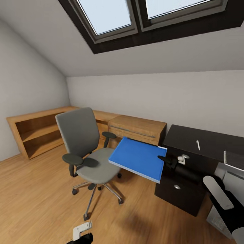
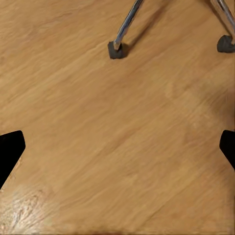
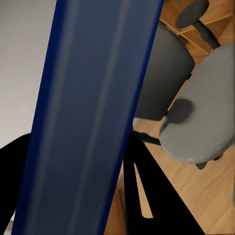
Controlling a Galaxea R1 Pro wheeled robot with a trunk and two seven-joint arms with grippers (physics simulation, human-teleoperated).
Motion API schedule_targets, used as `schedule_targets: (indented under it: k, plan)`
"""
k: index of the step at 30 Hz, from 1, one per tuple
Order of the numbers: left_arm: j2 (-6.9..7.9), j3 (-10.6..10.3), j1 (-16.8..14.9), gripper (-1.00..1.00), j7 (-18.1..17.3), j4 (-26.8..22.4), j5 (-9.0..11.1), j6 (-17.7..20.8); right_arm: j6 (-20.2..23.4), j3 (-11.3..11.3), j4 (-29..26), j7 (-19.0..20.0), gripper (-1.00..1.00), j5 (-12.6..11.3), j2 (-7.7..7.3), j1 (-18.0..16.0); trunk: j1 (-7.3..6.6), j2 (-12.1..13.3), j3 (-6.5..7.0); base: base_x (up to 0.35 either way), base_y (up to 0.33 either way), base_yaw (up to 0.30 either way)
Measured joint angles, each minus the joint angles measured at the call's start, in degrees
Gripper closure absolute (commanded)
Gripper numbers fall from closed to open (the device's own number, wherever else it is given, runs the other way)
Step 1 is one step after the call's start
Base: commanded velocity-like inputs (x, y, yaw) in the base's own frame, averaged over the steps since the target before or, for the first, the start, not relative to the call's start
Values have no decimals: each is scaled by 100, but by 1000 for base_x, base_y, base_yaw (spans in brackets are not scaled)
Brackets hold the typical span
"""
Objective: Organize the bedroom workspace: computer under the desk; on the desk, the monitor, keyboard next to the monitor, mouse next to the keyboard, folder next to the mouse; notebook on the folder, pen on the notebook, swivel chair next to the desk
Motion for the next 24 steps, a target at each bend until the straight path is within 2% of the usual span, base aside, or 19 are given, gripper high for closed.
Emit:
schedule_targets:
  k: [1,2,4,5,11,19,24]
  plan:
    - [0,-132,0,-100,6,100,-33,-113,4,0,-6,3,100,-5,2,29,-22,40,18,0,0,-16]
    - [0,-291,1,-100,2,275,-155,-578,6,0,-11,7,100,-7,4,58,-44,80,36,0,0,-10]
    - [0,-350,1,-100,-3,419,-256,-955,8,0,-14,8,100,-15,5,69,-88,160,72,0,0,-4]
    - [-1,-395,2,-100,-4,637,-331,-1305,1,0,-15,9,100,-8,6,78,-110,200,90,0,0,-1]
    - [-28,-428,1,-100,3,836,-348,-1430,-54,-1,-17,32,100,-4,18,81,-242,441,198,0,0,-70]
    - [-87,-499,1,-100,-5,1119,-350,-1434,-74,-8,-18,53,100,-4,19,82,-418,762,345,0,0,-231]
    - [-141,-571,1,-100,-6,1204,-354,-1442,-365,-5,-12,56,100,-4,22,81,-527,963,451,0,0,-246]
